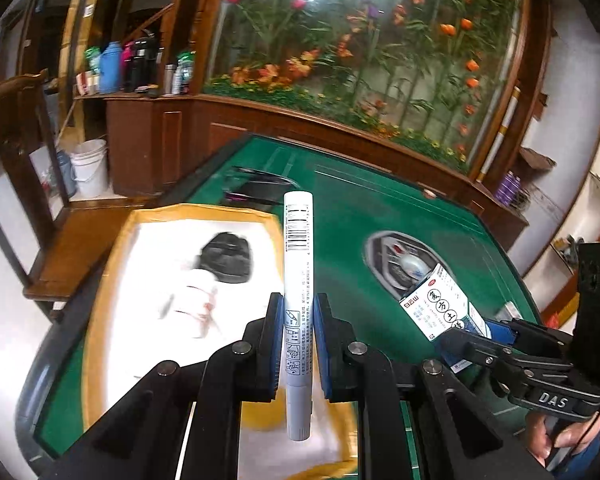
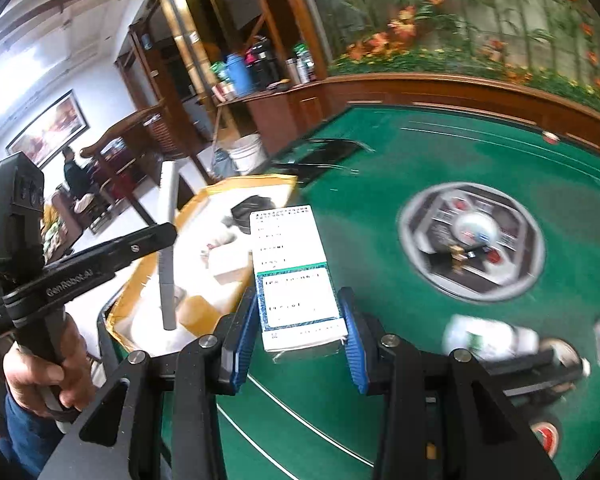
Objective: Organize rigid objects
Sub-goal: 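Carry the white marker and medicine box into the tray and open both grippers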
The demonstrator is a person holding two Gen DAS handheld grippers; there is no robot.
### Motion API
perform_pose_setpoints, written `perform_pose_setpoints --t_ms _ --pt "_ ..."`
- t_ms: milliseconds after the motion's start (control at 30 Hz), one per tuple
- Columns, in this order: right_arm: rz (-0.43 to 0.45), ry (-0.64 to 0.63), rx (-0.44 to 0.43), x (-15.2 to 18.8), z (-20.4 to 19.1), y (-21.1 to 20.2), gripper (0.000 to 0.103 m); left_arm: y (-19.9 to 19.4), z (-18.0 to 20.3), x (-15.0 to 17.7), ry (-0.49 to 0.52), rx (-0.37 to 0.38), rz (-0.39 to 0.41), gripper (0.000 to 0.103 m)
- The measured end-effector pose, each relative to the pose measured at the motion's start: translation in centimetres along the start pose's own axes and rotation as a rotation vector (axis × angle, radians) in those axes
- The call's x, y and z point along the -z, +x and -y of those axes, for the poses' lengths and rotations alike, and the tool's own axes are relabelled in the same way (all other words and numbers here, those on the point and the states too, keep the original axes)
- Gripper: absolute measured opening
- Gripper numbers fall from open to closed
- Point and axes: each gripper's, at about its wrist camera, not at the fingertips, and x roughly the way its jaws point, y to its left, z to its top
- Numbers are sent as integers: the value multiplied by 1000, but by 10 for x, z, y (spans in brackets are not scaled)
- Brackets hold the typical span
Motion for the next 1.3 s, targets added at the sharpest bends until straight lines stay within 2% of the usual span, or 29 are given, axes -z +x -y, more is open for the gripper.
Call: perform_pose_setpoints --t_ms 233,567,767,1300 --pt "-31 -43 -24 -26 -40 38 38 12 -37 -3 -45 -64 -24 14" --pt "-120 16 8 -51 -49 109 35 45 -69 -9 -63 -129 -97 15" --pt "-142 -15 52 -57 -62 140 34 57 -84 -8 -87 -150 -129 15" --pt "-113 -112 96 -63 -92 160 34 64 -94 -8 -105 -153 -154 15"
